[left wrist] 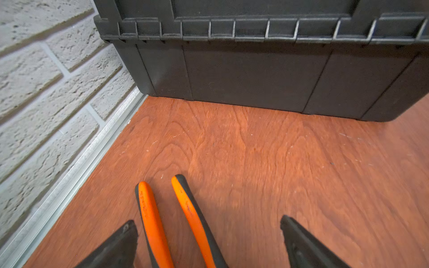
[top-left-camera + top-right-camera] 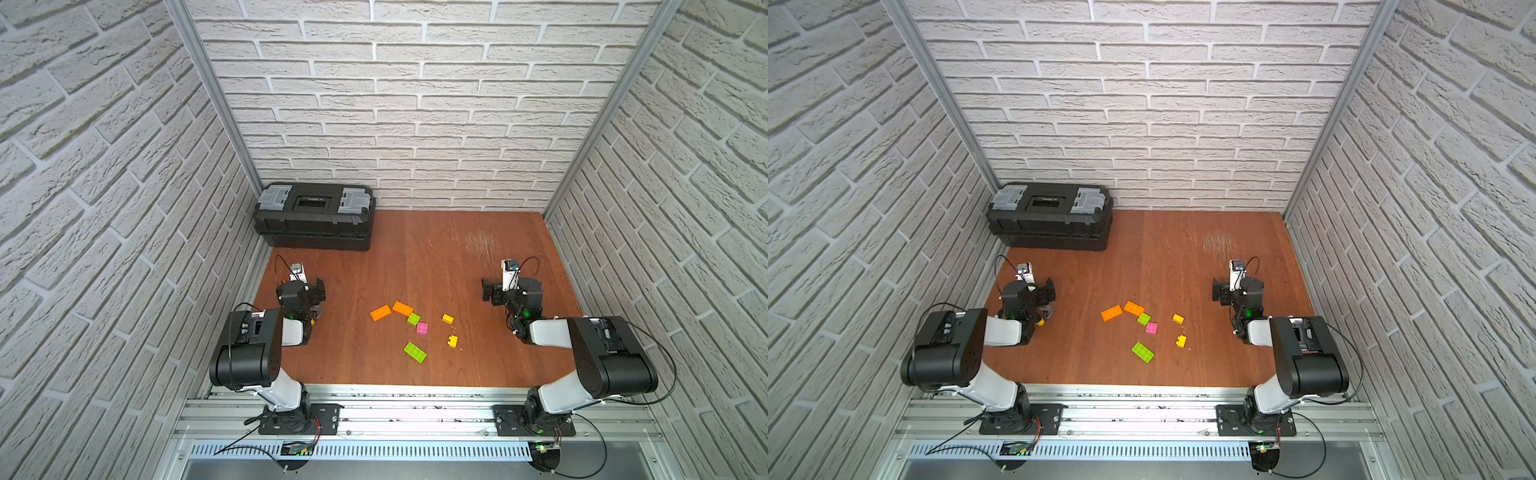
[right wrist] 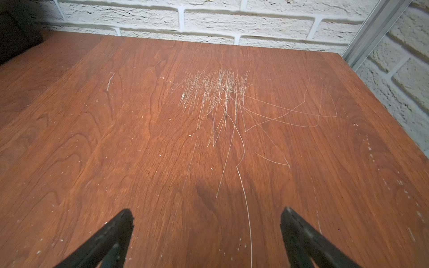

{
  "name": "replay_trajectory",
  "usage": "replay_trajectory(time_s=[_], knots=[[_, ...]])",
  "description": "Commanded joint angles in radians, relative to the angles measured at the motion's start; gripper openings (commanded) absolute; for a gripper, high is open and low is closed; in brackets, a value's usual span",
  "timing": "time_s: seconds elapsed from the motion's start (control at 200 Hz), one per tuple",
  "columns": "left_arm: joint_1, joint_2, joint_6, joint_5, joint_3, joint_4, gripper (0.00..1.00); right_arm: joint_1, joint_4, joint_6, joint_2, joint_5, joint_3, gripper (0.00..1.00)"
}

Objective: Assemble a carrot with lego
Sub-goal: Pick up the lego brick from the center of the board.

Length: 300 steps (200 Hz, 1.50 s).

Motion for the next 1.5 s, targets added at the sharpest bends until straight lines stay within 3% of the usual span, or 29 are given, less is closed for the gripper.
replay_trajectory(time_s=[0.0,0.625,0.675,0.815,0.925,0.995,1.06,1.15,1.245,1.33,1.495], knots=[[0.006,-0.011,0.003,0.011,0.02,0.026,0.98,-0.003,0.033,-0.009,-0.024,-0.006,0.009,0.99],[0.006,-0.011,0.004,0.013,0.021,0.025,0.98,-0.017,0.032,0.001,-0.023,-0.023,0.011,0.99],[-0.005,-0.03,-0.001,-0.045,0.021,0.023,0.98,-0.015,0.068,0.008,-0.048,-0.012,0.001,0.99],[-0.02,-0.314,-0.089,-0.205,0.157,-0.412,0.98,-0.013,-0.587,0.099,-0.211,0.03,0.254,0.99],[-0.016,-0.458,-0.202,-0.217,0.284,-0.7,0.98,-0.015,-0.801,0.267,-0.214,-0.095,0.401,0.99],[-0.031,-0.516,-0.239,-0.227,0.359,-0.889,0.98,-0.017,-0.931,0.246,-0.191,-0.222,0.495,0.99],[-0.08,-0.564,-0.243,-0.234,0.403,-1.019,0.98,-0.014,-1.02,0.207,-0.177,-0.362,0.556,0.99],[-0.218,-0.612,-0.266,-0.27,0.443,-1.14,0.98,0.026,-1.174,0.16,-0.197,-0.398,0.616,0.99],[-0.359,-0.641,-0.385,-0.346,0.46,-1.26,0.98,0.139,-1.285,0.084,-0.279,-0.316,0.631,0.99],[-0.472,-0.649,-0.511,-0.382,0.444,-1.332,0.98,0.2,-1.302,0.076,-0.331,-0.375,0.617,0.99],[-0.681,-0.581,-0.677,-0.436,0.454,-1.459,0.98,0.33,-1.331,0.05,-0.301,-0.327,0.669,0.99]])
